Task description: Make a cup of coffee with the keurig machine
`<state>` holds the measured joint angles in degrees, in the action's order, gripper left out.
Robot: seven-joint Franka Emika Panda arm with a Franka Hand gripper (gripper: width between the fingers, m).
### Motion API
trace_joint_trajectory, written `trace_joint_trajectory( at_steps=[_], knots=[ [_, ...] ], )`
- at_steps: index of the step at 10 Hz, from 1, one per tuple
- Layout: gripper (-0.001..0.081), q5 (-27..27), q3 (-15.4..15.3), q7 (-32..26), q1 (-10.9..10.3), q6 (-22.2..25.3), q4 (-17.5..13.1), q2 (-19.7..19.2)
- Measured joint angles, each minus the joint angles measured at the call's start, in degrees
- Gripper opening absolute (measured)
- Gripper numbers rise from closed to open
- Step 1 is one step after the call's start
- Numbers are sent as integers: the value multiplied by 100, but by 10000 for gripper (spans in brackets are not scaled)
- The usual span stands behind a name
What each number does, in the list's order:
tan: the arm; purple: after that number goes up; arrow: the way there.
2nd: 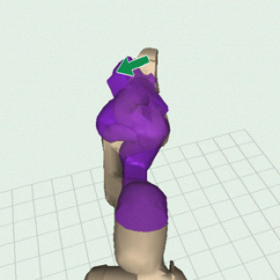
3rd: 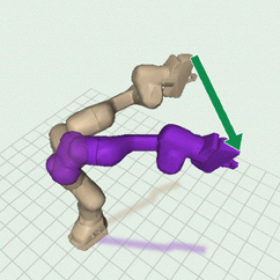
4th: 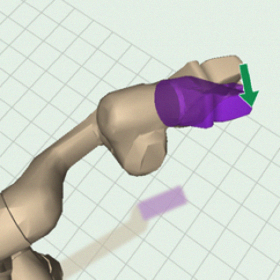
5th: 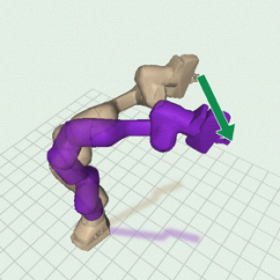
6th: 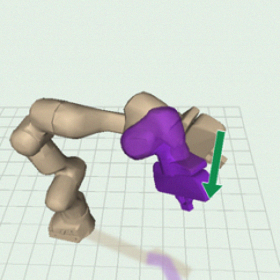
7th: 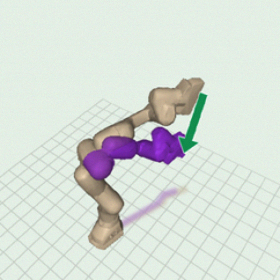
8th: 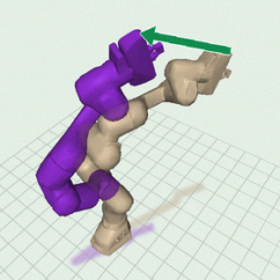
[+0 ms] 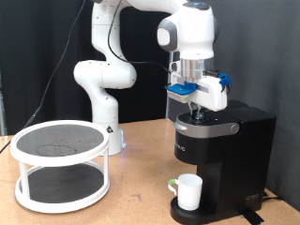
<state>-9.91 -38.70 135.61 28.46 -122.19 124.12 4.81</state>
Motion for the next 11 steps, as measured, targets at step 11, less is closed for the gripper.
trace_joint_trajectory(
  at_steps=[11],
  knots=[
    [0,-450,147,35,65,815,-579,-531]
  ],
)
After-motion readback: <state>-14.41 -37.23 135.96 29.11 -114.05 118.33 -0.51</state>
